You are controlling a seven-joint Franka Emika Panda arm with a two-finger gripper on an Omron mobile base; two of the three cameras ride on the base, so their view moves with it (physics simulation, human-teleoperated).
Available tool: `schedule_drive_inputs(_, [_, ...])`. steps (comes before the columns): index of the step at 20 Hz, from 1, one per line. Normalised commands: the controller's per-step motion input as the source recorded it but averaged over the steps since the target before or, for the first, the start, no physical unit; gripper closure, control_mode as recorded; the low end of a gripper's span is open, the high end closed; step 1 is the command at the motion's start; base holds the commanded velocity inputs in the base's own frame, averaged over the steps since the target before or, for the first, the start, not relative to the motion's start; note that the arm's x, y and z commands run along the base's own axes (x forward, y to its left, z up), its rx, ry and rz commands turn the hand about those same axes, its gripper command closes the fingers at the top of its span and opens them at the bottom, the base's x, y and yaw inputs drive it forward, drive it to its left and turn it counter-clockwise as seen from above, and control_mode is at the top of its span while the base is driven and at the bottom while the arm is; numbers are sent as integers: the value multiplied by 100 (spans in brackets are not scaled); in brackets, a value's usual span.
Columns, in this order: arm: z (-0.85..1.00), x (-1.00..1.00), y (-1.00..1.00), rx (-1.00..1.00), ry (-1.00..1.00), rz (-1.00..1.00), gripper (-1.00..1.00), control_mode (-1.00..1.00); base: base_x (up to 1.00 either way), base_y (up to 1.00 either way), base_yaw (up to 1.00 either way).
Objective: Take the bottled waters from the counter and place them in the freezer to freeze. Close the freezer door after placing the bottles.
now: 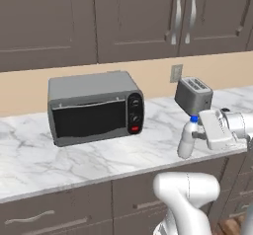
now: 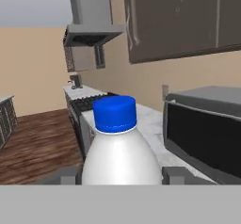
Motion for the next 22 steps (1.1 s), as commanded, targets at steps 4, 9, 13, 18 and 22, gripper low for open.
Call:
schedule_drive_inputs(4, [0, 0, 0, 0, 0, 0, 100, 100, -23, 61, 43])
schedule_drive_inputs(9, [0, 0, 0, 0, 0, 0, 100, 100, -13, 56, 56])
schedule_drive_inputs(13, [0, 0, 0, 0, 0, 0, 100, 100, -1, 30, 73])
schedule_drive_inputs(18, [0, 0, 0, 0, 0, 0, 100, 100, -8, 11, 82])
schedule_drive_inputs(22, [0, 0, 0, 0, 0, 0, 100, 100, 0, 0, 81])
